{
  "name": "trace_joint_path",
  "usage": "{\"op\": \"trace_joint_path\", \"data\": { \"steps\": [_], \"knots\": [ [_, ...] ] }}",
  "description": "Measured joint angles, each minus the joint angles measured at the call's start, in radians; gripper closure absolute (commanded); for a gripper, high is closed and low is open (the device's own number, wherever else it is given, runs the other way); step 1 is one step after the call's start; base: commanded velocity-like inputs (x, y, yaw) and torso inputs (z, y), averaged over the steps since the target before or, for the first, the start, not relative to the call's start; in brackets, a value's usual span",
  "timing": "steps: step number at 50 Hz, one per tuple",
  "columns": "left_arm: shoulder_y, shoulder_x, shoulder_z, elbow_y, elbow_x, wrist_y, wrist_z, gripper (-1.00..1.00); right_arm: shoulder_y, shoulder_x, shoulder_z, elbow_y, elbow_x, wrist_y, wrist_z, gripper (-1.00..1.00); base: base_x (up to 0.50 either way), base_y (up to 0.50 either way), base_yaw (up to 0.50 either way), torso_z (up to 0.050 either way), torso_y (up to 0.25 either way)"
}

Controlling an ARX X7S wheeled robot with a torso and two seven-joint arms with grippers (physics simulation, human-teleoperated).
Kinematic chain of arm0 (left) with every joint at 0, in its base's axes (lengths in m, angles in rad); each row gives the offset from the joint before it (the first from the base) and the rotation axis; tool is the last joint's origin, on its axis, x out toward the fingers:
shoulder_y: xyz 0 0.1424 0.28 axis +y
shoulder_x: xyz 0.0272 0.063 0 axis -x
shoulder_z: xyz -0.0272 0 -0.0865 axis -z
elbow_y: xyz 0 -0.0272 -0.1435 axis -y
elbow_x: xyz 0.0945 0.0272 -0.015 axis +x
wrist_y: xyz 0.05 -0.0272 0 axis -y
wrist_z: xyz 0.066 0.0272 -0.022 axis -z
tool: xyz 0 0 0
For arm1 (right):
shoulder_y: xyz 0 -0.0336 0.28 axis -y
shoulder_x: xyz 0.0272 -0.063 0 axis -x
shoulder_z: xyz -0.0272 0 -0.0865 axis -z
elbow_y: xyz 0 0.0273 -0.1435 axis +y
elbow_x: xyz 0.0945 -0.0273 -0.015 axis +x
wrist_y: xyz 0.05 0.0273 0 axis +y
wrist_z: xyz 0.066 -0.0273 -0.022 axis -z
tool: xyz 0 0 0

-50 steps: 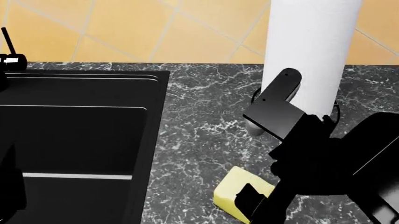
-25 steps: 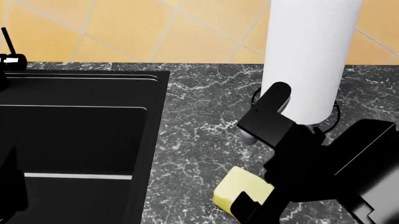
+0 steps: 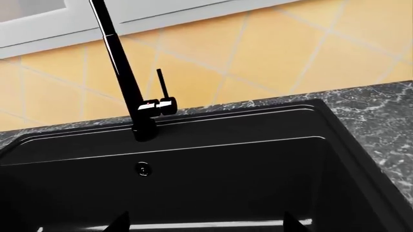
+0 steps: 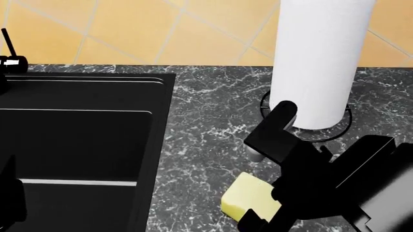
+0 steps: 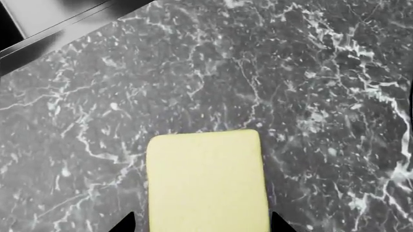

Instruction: Pick the pan and sponge and place them into the sink. Then turn on the water.

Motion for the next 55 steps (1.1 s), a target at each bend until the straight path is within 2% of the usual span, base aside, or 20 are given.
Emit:
{"op": "trace_joint_path", "data": {
  "steps": [14,15,36,45,55],
  "knots": [
    [0.006,-0.006,0.016,-0.007,0.002,0.018,-0.007,-1.00,-0.016,-0.010,-0.015,0.022,-0.009,-0.016,-0.002,-1.00,0.00,0.00,0.00,0.000,0.000],
    [0.005,-0.005,0.019,-0.009,0.003,0.020,-0.008,-1.00,-0.016,-0.010,-0.016,0.022,-0.010,-0.016,-0.002,1.00,0.00,0.00,0.00,0.000,0.000],
    [0.003,-0.009,0.040,-0.021,0.002,0.039,-0.020,-1.00,-0.019,0.005,0.048,-0.028,0.033,-0.005,0.059,1.00,0.00,0.00,0.00,0.000,0.000],
    [0.000,-0.013,0.043,-0.023,-0.005,0.041,-0.024,-1.00,-0.065,0.026,0.180,-0.109,0.087,-0.006,0.195,1.00,0.00,0.00,0.00,0.000,0.000],
    [-0.010,-0.016,0.047,-0.029,-0.013,0.044,-0.027,-1.00,-0.213,0.059,0.388,-0.250,0.147,-0.078,0.426,1.00,0.00,0.00,0.00,0.000,0.000]
  ]
}}
